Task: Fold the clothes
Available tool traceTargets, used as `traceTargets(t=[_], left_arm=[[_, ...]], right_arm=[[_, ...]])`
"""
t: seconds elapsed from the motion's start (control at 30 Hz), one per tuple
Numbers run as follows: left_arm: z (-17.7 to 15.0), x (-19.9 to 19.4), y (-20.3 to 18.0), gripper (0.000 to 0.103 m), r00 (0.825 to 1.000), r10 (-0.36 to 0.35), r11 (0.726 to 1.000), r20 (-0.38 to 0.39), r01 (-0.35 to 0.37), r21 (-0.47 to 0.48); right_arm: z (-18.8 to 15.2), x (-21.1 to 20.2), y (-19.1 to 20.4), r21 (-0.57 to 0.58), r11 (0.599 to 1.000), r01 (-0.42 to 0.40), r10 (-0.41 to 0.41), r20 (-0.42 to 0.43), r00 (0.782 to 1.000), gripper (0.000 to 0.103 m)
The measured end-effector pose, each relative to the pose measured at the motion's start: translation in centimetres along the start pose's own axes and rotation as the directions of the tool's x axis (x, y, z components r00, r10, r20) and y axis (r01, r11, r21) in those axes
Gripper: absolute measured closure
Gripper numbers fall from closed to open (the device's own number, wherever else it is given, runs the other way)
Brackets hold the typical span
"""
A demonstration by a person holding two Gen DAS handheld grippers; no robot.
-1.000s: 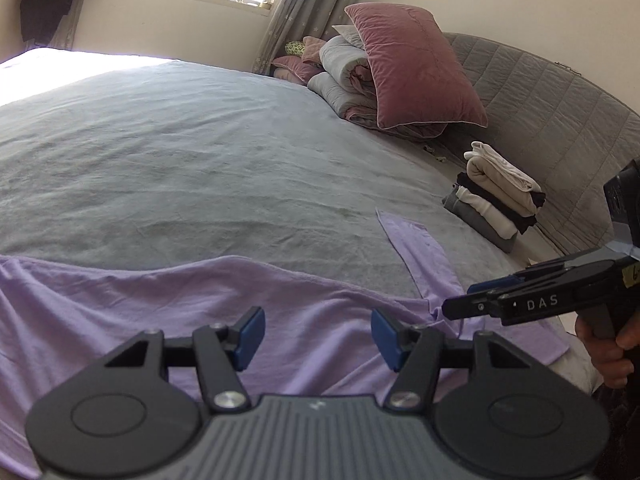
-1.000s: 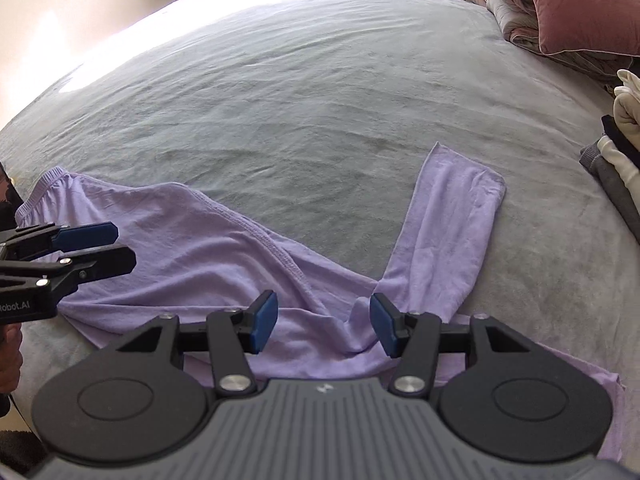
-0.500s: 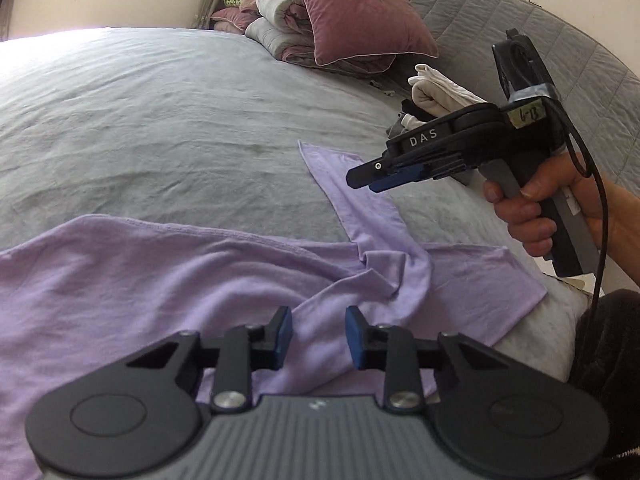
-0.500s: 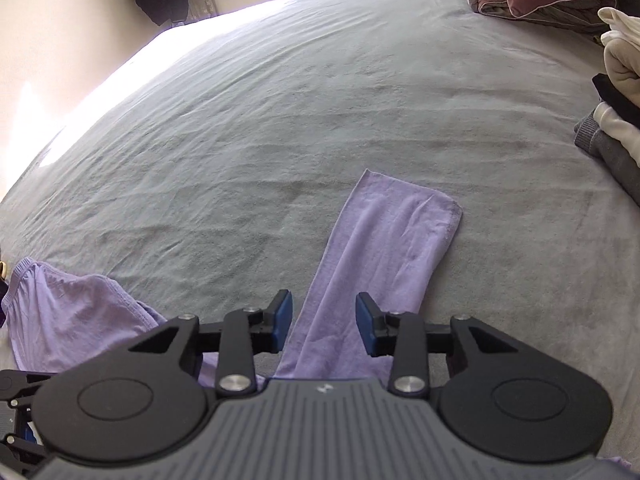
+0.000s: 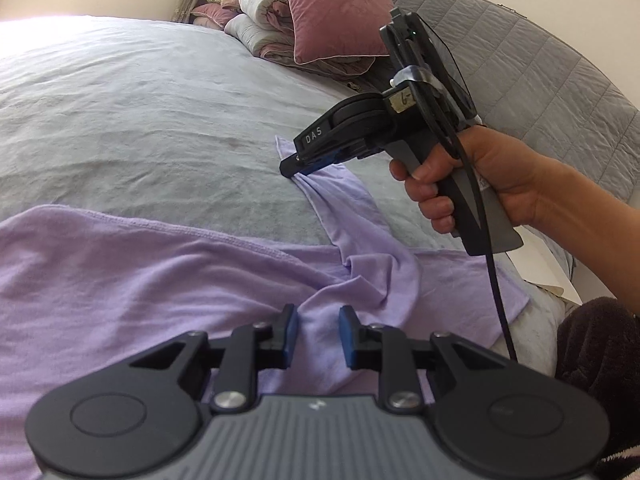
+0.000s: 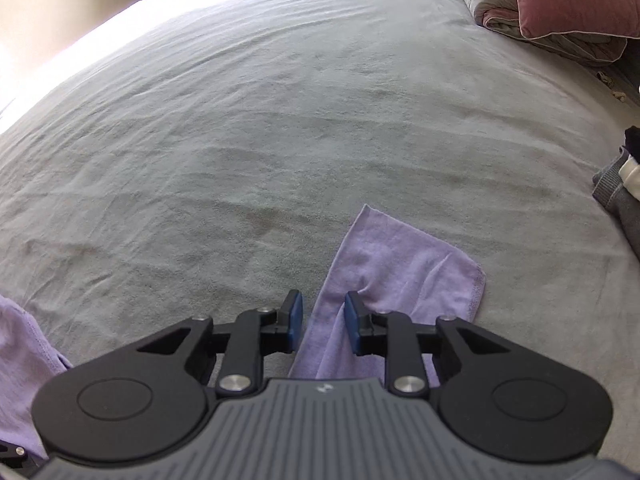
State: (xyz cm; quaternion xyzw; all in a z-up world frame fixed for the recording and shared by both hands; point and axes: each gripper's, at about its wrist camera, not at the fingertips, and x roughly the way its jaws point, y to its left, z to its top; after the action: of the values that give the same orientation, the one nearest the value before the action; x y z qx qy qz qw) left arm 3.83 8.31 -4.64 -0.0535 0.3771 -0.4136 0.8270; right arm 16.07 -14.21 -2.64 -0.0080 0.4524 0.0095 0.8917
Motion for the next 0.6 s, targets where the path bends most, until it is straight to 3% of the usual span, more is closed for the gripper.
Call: traceTargets(t=[0.07, 0.23, 0.6], left_arm=[[0.0, 0.0, -0.2, 0.100, 1.000, 0.006, 1.000, -0.003, -0.006, 0.010], [-0.2, -0.8, -1.2, 0.102, 0.999, 0.020, 0.998, 0.028, -0.022, 0.060], [-0.5, -4.2, -2.4, 0.102, 0.993, -0.051, 0.994, 0.105, 0.040, 0.103]], right_arm=[[0.2, -0.4, -0.7, 0.019, 1.000, 0.005, -0.006, 0.010, 1.000, 0.102], [0.3, -3.3, -2.5, 0.048, 0.999, 0.007, -0.010, 0.060, 0.998, 0.103], [-1.9, -12.4, -5.2, 0.064, 0.997, 0.034, -0.045, 0.188, 0.981, 0.103]])
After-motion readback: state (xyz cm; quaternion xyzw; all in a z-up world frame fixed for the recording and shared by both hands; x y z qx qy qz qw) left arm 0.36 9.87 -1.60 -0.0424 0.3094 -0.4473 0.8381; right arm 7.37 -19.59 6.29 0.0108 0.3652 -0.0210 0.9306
